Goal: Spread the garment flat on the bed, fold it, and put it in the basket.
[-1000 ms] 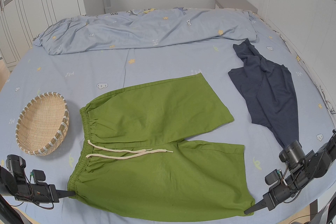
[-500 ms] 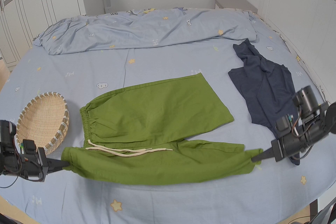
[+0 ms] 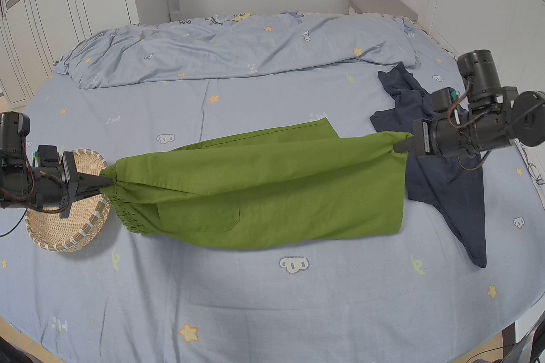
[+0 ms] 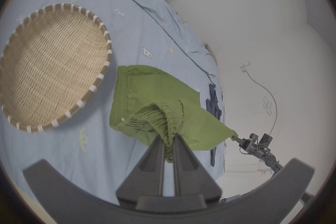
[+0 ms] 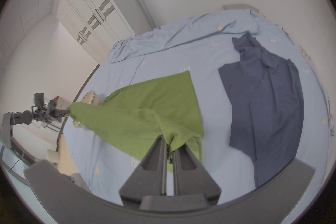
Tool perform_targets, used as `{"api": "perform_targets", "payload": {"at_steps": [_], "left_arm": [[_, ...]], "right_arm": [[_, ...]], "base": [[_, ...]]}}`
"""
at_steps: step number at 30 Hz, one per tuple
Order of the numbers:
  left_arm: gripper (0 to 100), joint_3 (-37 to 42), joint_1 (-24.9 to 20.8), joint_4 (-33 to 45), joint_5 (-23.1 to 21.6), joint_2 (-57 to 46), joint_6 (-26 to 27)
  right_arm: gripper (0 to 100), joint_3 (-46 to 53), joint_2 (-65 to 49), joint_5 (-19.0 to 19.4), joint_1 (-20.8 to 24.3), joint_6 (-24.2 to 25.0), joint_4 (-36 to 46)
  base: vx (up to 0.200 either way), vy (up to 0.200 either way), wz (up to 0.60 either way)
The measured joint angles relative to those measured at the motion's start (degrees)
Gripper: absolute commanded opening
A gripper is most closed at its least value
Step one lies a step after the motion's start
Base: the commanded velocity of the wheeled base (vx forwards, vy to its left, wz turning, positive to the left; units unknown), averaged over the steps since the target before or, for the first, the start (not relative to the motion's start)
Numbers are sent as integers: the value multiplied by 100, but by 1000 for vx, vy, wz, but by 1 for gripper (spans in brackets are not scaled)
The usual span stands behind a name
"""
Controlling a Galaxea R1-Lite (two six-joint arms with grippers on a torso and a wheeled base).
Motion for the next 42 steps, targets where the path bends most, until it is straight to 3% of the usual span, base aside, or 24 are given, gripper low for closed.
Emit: {"api": "perform_targets", "payload": {"at_steps": [4, 15, 25, 42], "left_arm": [[0, -499, -30, 22, 40, 372, -15], [0, -916, 196, 28, 65, 981, -9], [0, -946, 395, -37, 66, 1153, 266], [0, -1412, 243, -69, 93, 1742, 541]], "right_arm": [[0, -634, 495, -400, 143, 32, -154], [0, -1958, 1595, -855, 294, 43, -994], [0, -2192, 1921, -903, 289, 33, -1197], [0, -2316, 2475, -947, 210, -56, -1759]], "base": [[0, 0, 0], [0, 0, 0], [0, 0, 0], [0, 0, 0]]}}
